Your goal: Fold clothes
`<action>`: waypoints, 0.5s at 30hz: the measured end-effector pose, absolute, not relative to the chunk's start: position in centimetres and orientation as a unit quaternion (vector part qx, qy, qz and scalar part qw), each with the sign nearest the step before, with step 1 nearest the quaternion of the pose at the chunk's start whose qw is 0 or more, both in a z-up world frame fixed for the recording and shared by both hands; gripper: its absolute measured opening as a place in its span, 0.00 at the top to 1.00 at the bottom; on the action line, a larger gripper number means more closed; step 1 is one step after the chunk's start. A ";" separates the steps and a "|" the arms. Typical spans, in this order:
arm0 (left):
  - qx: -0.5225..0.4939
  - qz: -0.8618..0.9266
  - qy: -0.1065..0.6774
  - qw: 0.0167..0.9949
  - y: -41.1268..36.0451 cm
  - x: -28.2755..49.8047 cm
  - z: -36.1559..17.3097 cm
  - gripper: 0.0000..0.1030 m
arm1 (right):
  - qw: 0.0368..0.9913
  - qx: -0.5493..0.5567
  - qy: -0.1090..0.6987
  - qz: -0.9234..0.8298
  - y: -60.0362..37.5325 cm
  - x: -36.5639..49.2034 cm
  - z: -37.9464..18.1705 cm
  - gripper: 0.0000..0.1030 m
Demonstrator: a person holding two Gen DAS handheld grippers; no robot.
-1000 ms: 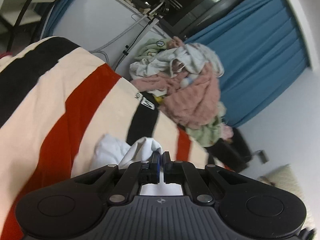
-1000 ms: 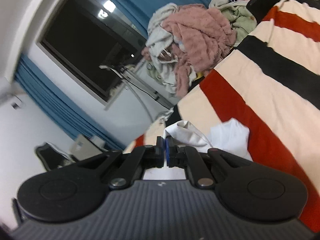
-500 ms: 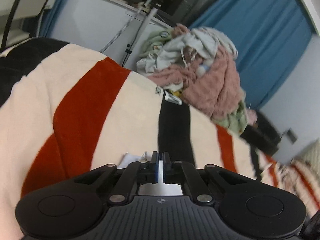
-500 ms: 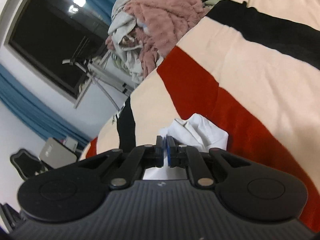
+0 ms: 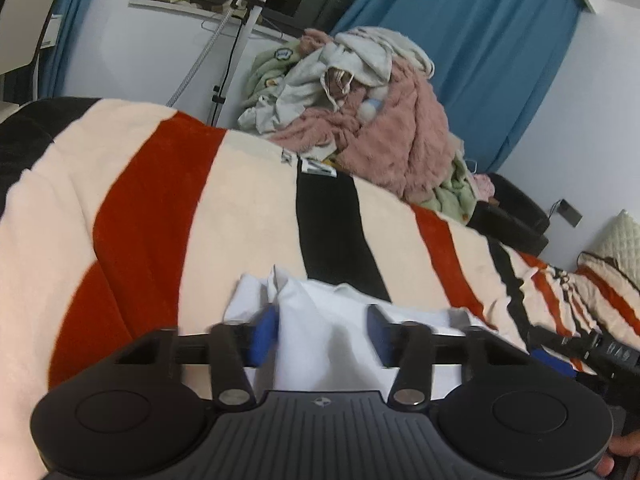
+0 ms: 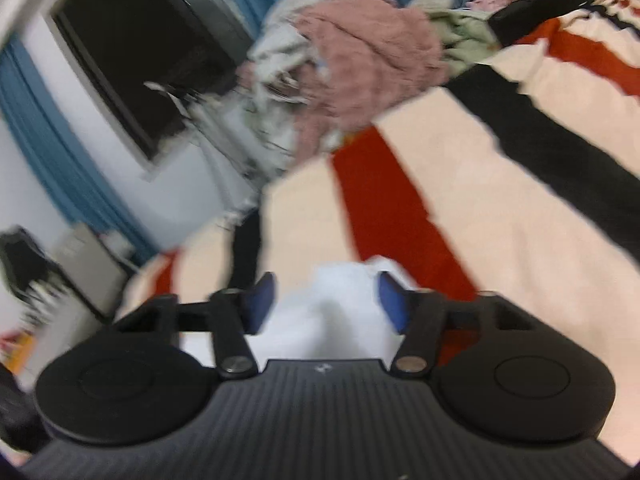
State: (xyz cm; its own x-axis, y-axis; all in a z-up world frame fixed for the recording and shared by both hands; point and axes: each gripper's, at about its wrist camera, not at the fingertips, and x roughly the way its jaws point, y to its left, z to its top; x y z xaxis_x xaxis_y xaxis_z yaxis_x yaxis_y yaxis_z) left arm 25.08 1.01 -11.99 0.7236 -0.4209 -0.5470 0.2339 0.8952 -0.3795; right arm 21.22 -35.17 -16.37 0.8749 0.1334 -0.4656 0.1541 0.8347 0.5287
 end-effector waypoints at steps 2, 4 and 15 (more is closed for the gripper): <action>-0.143 -0.172 0.328 0.917 1.1 25.2 -12.3 0.91 | 0.915 0.288 0.283 -0.002 -35.3 21.4 -17.8 0.67; -0.154 -0.178 0.318 0.918 1.4 25.0 -12.1 0.95 | 0.914 0.289 0.284 0.003 -35.0 21.1 -18.1 0.81; -0.130 -0.167 0.261 0.942 0.6 25.7 -9.9 0.95 | 0.961 0.192 0.197 -0.004 -32.6 22.8 -15.9 0.92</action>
